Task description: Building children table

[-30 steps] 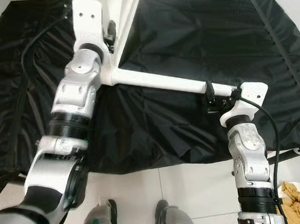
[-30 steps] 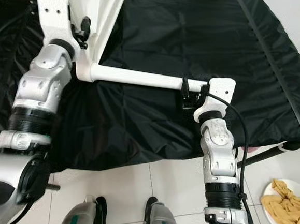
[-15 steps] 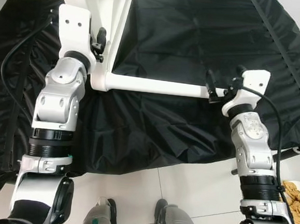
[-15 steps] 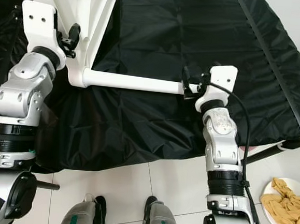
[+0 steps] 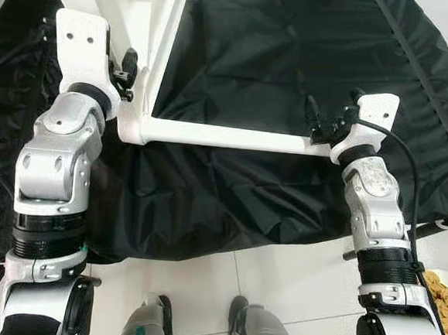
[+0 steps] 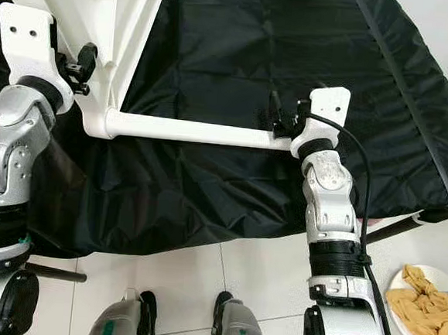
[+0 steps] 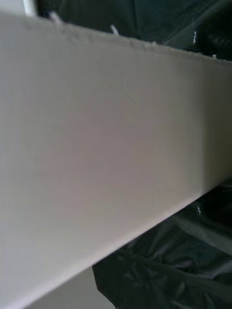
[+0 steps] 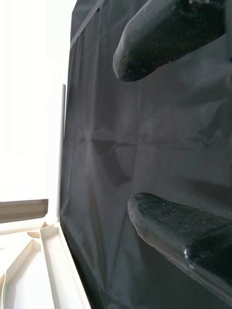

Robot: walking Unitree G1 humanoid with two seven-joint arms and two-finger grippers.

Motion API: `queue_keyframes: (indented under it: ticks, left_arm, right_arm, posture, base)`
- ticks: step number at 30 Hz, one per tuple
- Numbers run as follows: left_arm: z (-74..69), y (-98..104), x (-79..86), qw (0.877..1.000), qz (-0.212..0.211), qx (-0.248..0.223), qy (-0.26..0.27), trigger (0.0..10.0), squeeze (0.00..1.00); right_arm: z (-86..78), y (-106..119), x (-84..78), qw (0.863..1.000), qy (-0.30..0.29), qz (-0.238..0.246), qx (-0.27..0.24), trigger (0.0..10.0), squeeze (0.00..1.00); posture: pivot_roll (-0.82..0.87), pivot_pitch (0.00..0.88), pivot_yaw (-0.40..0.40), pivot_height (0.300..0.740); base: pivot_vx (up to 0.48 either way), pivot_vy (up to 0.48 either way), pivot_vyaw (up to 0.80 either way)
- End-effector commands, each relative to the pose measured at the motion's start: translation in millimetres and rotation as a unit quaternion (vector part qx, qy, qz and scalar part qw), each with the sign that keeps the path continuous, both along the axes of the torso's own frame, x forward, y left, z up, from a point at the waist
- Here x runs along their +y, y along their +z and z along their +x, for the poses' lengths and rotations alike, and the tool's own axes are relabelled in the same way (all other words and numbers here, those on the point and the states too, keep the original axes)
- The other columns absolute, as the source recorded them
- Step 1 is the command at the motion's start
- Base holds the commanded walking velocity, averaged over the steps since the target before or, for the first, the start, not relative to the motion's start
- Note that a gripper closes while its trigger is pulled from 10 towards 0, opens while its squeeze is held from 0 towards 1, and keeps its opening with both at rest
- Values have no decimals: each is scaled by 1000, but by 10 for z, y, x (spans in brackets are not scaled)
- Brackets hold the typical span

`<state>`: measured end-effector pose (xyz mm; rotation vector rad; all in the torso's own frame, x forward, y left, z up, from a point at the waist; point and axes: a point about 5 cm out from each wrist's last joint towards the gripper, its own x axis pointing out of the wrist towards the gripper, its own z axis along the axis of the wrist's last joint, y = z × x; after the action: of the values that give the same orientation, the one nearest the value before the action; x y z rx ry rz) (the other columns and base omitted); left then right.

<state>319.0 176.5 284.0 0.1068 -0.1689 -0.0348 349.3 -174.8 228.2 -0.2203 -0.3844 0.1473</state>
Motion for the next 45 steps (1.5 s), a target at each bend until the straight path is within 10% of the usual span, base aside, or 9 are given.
queue_keyframes:
  ticks: [1, 44, 45]
  left_arm:
    - [-122, 167, 24, 999, 16, -38, -7, 10000, 0]
    - [-556, 275, -101, 975, -88, 71, -191, 10000, 0]
    - [-564, 279, -109, 974, -84, 68, -197, 10000, 251]
  right_arm:
    - [12, -31, 41, 1000, 9, -2, 2, 10000, 0]
    - [290, 150, 333, 998, 54, -14, -23, 10000, 0]
    - [294, 149, 337, 998, 55, -14, -24, 10000, 0]
  posture:
    - [68, 179, 20, 740]
    - [89, 179, 24, 740]
    - [88, 179, 27, 740]
  base:
    - [0, 0, 0]
    - [0, 0, 0]
    - [0, 0, 0]
